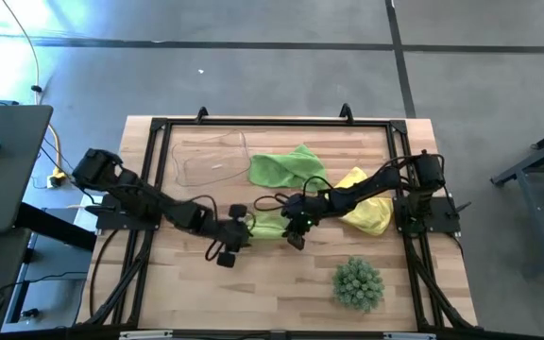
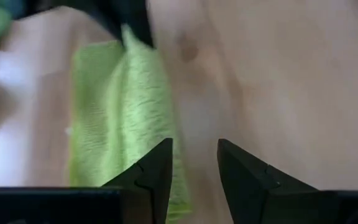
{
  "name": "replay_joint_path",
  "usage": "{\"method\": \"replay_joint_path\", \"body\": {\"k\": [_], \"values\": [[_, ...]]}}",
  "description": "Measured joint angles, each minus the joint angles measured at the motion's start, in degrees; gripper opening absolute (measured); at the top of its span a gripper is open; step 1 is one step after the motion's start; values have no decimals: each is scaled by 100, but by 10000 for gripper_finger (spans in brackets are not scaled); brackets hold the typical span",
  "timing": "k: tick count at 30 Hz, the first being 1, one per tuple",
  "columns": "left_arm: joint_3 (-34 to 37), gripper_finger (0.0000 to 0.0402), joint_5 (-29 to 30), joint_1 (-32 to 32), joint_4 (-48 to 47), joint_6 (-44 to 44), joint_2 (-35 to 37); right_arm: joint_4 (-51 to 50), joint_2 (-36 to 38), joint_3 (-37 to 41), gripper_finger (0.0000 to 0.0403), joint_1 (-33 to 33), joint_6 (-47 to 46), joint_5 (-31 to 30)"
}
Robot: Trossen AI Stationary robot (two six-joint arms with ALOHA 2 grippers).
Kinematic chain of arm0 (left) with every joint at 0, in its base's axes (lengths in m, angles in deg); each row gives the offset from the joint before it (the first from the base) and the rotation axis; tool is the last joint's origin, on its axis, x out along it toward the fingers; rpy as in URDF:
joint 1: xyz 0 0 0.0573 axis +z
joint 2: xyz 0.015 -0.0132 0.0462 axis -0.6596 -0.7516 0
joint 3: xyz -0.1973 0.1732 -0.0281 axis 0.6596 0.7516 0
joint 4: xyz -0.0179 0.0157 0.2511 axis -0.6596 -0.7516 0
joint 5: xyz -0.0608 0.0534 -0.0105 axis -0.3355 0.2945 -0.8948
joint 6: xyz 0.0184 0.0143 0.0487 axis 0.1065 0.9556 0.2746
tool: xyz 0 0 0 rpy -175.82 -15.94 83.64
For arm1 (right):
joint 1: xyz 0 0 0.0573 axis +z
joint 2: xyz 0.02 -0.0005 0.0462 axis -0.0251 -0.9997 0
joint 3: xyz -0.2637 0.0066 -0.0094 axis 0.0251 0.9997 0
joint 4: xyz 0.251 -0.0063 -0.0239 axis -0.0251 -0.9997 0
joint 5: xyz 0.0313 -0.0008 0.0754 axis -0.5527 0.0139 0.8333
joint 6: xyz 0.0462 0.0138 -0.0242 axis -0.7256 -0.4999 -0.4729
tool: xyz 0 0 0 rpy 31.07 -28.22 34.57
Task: Roll microfiber towels into tight, uniform cylinder then place into a basket
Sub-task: Roll the light green towel
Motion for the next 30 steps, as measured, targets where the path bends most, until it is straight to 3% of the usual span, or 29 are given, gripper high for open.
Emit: {"method": "replay_joint_path", "body": {"k": [4,9,12,18,22,25,30], "values": [[-5,117,858,-144,39,-15,-277,7,0,2,12,0,-3,2],[-6,117,942,-80,49,-276,-561,67,0,6,15,0,60,-3],[-15,117,860,73,45,-686,-662,75,5,7,39,0,383,-33],[-42,117,-443,623,-178,-1667,-656,-232,92,-156,113,-15,1199,123],[-40,117,-1256,977,-198,-2208,-650,-1091,329,-479,135,-9,1806,107],[-39,117,-1658,1194,-196,-2556,-649,-1835,501,-730,137,88,2306,-256],[-36,117,-1943,1417,-185,-2971,-658,-2439,632,-1034,137,463,2917,-1381]]}}
